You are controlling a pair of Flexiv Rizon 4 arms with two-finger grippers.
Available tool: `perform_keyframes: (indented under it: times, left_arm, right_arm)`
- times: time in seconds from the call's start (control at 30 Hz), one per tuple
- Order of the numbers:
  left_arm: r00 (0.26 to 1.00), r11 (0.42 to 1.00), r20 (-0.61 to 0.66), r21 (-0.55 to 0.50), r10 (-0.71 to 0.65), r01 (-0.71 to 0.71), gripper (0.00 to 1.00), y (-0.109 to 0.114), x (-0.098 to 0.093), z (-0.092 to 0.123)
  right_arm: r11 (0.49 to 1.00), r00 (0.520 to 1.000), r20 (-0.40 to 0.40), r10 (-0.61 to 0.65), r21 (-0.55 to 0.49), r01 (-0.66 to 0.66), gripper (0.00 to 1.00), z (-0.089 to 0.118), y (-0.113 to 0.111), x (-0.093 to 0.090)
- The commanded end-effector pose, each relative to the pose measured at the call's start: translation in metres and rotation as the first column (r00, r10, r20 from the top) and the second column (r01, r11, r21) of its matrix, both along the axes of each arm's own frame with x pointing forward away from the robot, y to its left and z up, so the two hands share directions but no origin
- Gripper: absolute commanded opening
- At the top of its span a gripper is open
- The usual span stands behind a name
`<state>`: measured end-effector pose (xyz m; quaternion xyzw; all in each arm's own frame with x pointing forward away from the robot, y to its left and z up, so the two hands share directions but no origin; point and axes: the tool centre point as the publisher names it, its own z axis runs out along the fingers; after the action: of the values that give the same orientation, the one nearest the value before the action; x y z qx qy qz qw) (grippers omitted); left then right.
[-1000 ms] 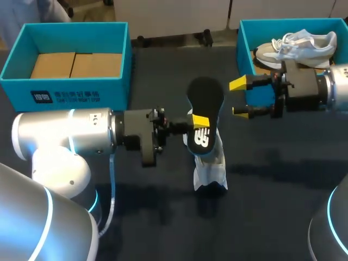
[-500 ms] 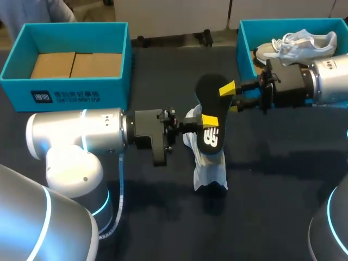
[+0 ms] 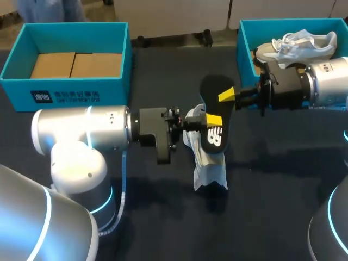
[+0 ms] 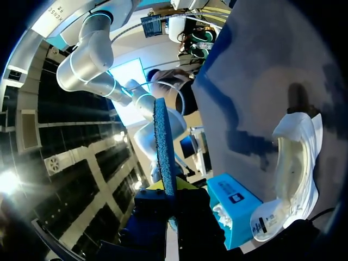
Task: Take the shoe out of the shoebox, open the shoe tongue, remove and reinsert the insole, then place the shoe into the shoebox
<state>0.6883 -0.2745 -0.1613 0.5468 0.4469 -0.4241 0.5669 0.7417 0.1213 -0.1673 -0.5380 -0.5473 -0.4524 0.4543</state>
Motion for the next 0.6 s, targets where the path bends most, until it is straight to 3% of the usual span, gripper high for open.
perform_keyframes:
  times: [0.03,0.1,0.13,0.17,0.2,0.6]
  left_arm:
    - [1.0,1.0,0.001,0.008,-0.012,0.012,0.0,-0.005,0.002,0.0]
    - [1.0,1.0,-0.008,0.02,-0.011,0.011,0.04,-0.005,0.001,-0.001]
    - [1.0,1.0,-0.012,0.025,-0.008,0.008,0.31,-0.005,0.001,-0.001]
    - [1.0,1.0,-0.023,0.031,0.0,0.001,0.78,-0.005,0.001,-0.001]
    - [0.999,0.999,-0.033,0.032,0.004,-0.003,1.0,-0.003,0.001,0.001]
    - [0.995,0.99,-0.097,0.142,0.001,0.013,1.0,0.038,0.013,0.001]
  right_arm:
    - [1.0,1.0,0.018,-0.019,0.01,0.018,0.0,-0.001,0.0,-0.001]
    - [1.0,0.999,0.026,-0.021,0.02,0.021,0.0,-0.001,-0.001,-0.001]
    - [1.0,0.999,0.026,-0.022,0.019,0.021,0.0,-0.002,-0.001,-0.001]
    - [1.0,0.999,0.025,-0.023,0.018,0.022,0.0,-0.003,-0.002,0.0]
    - [1.0,0.999,0.026,-0.025,0.018,0.025,0.0,-0.004,-0.004,0.0]
    - [0.999,0.999,0.023,-0.043,0.022,0.042,0.0,-0.015,-0.014,0.003]
